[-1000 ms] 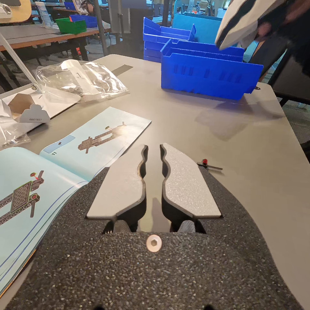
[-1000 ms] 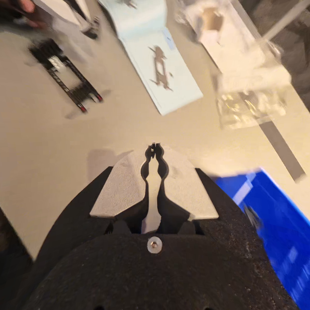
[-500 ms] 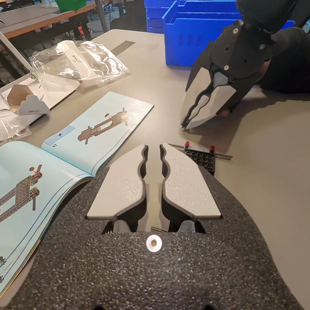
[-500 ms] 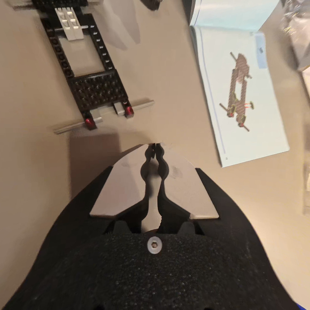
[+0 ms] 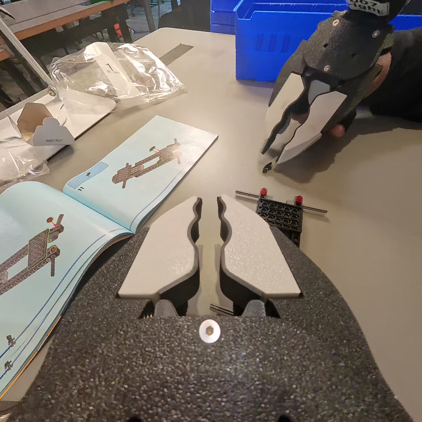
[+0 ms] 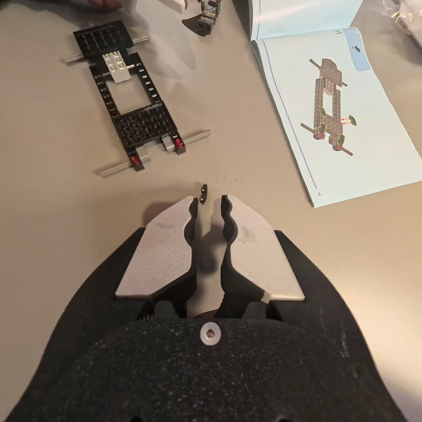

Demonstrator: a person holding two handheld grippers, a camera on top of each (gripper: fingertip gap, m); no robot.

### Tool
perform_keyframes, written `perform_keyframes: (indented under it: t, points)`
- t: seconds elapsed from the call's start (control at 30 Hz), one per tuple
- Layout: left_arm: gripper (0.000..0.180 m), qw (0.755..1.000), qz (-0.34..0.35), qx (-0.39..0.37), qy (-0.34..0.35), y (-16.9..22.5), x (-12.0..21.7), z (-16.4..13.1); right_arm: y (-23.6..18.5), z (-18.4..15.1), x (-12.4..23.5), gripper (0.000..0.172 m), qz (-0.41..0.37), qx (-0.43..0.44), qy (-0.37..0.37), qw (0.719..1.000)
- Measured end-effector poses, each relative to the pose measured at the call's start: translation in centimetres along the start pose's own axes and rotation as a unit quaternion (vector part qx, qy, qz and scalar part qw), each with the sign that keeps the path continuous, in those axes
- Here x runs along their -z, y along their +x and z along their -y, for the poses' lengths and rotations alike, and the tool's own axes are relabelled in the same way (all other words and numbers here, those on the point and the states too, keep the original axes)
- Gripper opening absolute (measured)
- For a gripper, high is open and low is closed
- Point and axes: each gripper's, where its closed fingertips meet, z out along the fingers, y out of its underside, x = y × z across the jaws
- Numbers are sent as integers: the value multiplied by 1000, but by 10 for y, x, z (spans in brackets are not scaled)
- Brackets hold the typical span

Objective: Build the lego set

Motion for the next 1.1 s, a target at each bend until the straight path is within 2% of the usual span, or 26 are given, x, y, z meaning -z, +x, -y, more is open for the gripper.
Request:
perform_keyframes:
  t: [0.1,0.17,0.27,0.4,0.6,0.77,0.87,0.93,1.0,1.1]
  points:
    - [13,1000,-9,4,1,3,1,1,-3,-3,-6,19,4,-7,-19,1000]
    - [13,1000,-21,9,-3,7,0,1,-4,-4,-9,5,-2,2,-30,1000]
    - [14,999,-42,16,-10,14,0,2,-8,-1,-13,5,-2,9,-31,999]
    - [15,994,-91,52,-17,29,1,6,-12,13,-14,5,-35,85,-2,996]
    - [20,984,-149,81,-54,56,-7,10,-24,57,-6,5,-140,258,93,951]
    - [24,981,-153,66,-104,68,-20,1,-37,69,-9,5,-183,343,117,914]
    - [23,979,-160,75,-106,70,-24,1,-41,71,-10,5,-188,359,123,906]
    - [16,977,-164,76,-112,71,-24,-1,-42,72,-10,5,-192,363,127,903]
    - [8,977,-170,71,-111,73,-25,-1,-42,71,-11,5,-189,362,128,904]
    - [8,978,-162,57,-115,71,-27,-3,-41,69,-13,5,-185,358,127,906]
